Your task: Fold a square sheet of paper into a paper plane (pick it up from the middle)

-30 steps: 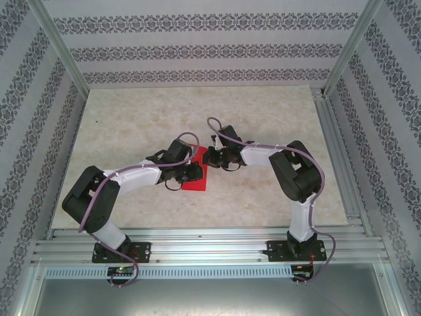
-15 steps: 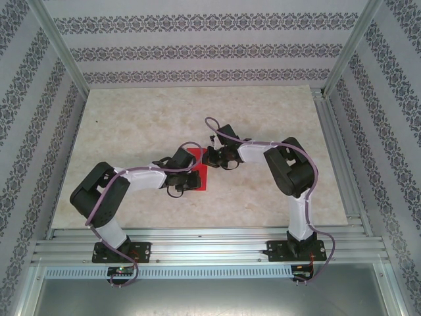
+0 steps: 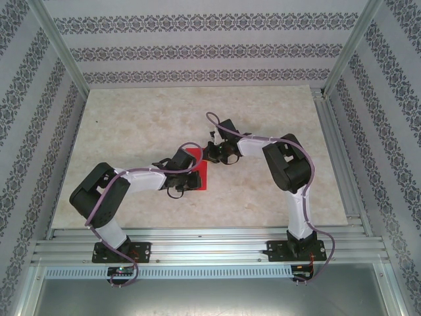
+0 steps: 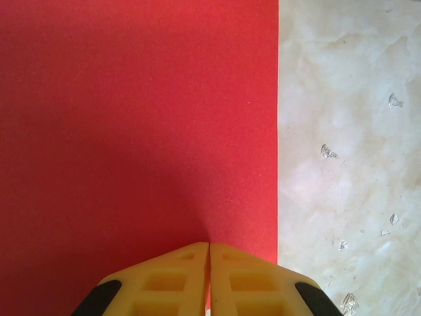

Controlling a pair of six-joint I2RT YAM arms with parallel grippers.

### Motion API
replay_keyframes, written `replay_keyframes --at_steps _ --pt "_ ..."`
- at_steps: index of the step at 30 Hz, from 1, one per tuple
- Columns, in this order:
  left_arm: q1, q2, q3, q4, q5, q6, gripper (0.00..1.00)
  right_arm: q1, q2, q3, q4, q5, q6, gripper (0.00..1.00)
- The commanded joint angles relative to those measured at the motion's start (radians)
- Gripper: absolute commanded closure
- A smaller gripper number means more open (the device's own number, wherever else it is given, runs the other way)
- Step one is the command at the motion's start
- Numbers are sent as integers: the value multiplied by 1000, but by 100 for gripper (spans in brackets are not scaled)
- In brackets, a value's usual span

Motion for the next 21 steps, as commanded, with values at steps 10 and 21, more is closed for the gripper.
replay_keyframes --at_steps 10,21 --pt "-33 64 -61 -105 -4 -7 89 -50 66 95 54 129 46 92" --pt "-36 53 -58 -114 -8 -4 89 -48 92 138 -26 219 63 92"
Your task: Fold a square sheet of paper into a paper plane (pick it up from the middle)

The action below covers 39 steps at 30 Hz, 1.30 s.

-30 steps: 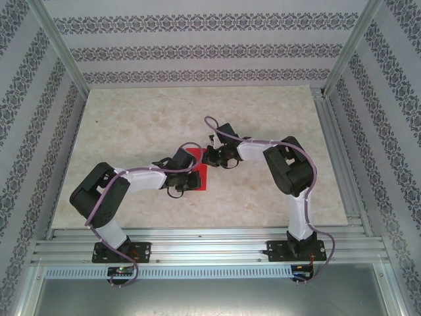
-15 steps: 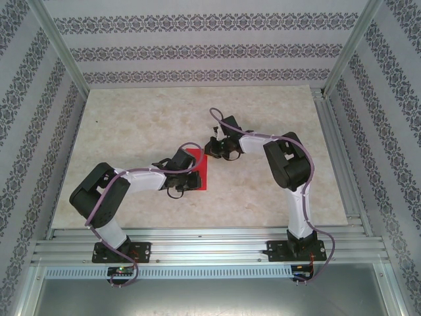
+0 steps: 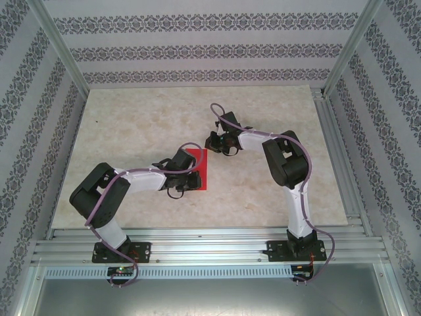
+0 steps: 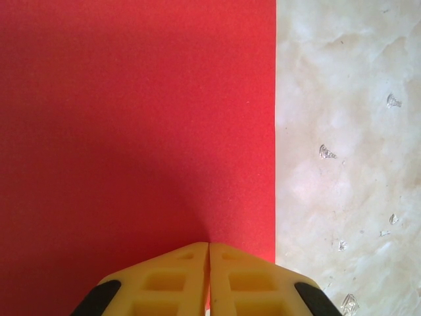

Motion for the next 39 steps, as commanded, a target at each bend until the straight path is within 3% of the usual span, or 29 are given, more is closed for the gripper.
replay_keyframes --at_steps 1,7,14,20,27,39 --pt "-33 48 -53 -119 -6 -3 89 -8 23 33 -36 94 15 91" --pt "-33 -46 5 -147 -15 17 80 16 -137 17 -51 127 -13 87" --pt "3 -220 73 -178 -64 41 49 78 -386 -194 -67 238 -28 72" --pt "119 -276 13 -188 -35 73 27 175 -391 -231 -105 320 -19 62" --pt "232 -234 -59 -131 136 68 21 207 -259 -146 -89 288 -1 62" --pt "239 -169 -30 -177 220 114 17 211 -97 -19 -156 307 5 61"
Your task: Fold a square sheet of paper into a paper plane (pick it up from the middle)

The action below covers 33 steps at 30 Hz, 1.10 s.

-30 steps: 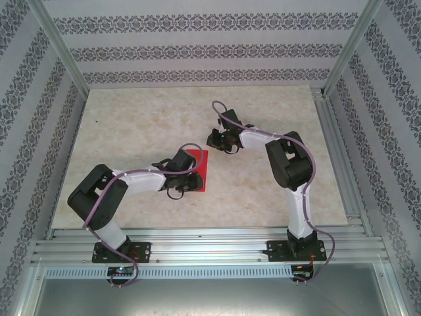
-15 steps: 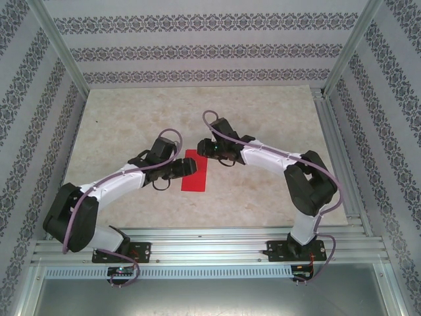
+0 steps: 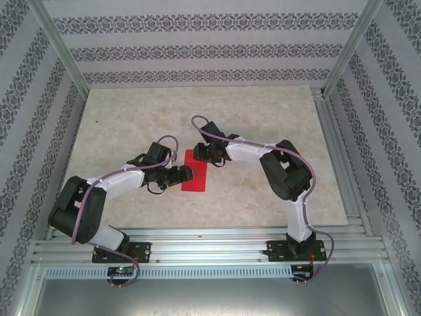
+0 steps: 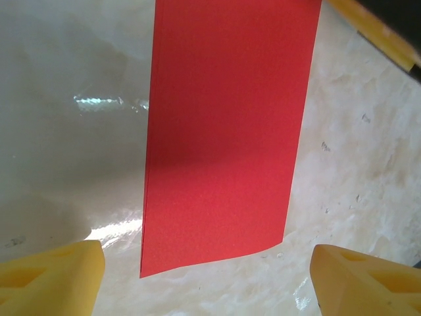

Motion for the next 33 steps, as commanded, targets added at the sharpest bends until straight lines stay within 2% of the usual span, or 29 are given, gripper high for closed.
replay_keyframes --at_steps 1,6,18,28,33 --pt "8 32 37 -27 49 36 17 6 37 35 -34 21 16 60" --pt "6 82 56 -23 118 53 17 5 43 26 -40 16 14 60" --pt "-22 134 124 -111 139 93 16 0 42 -20 -29 3 31 60" --pt "-52 152 162 -122 117 80 16 -6 42 -47 -3 -22 36 60" --pt "-53 139 170 -155 8 63 16 -7 43 -51 -3 -25 33 60"
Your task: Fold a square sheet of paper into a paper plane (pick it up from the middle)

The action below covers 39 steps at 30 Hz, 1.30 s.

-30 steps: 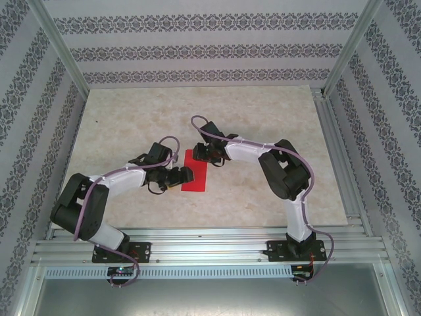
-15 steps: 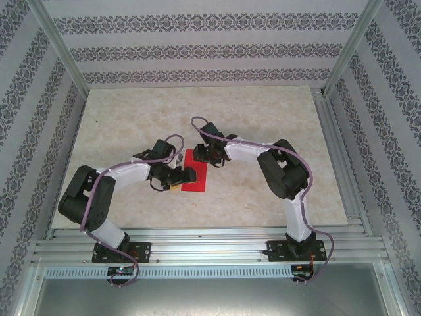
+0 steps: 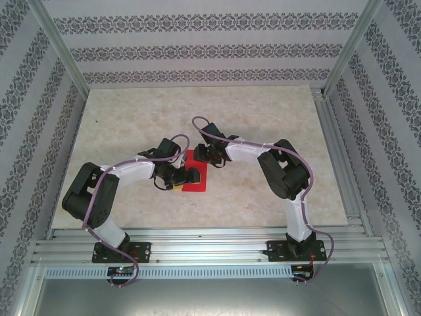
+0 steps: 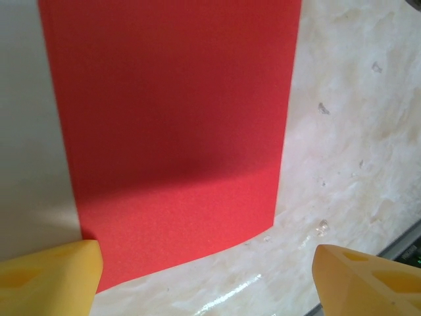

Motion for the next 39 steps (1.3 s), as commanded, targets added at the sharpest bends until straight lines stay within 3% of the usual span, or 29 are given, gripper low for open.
replay_keyframes --at_steps 1,4,15,24,39 --pt "-10 -14 34 -48 -96 -11 16 -3 21 -36 -31 -13 10 60" --pt "-10 -34 40 -83 -146 -6 16 -5 27 -39 -33 -12 11 61" --pt "-67 33 91 -111 -110 6 16 -8 38 -51 -21 -14 19 62" --pt "-71 7 100 -160 -200 2 13 -14 43 -56 -20 -17 19 62" --pt "-96 20 91 -87 -68 1 14 -18 42 -68 -11 -21 28 63"
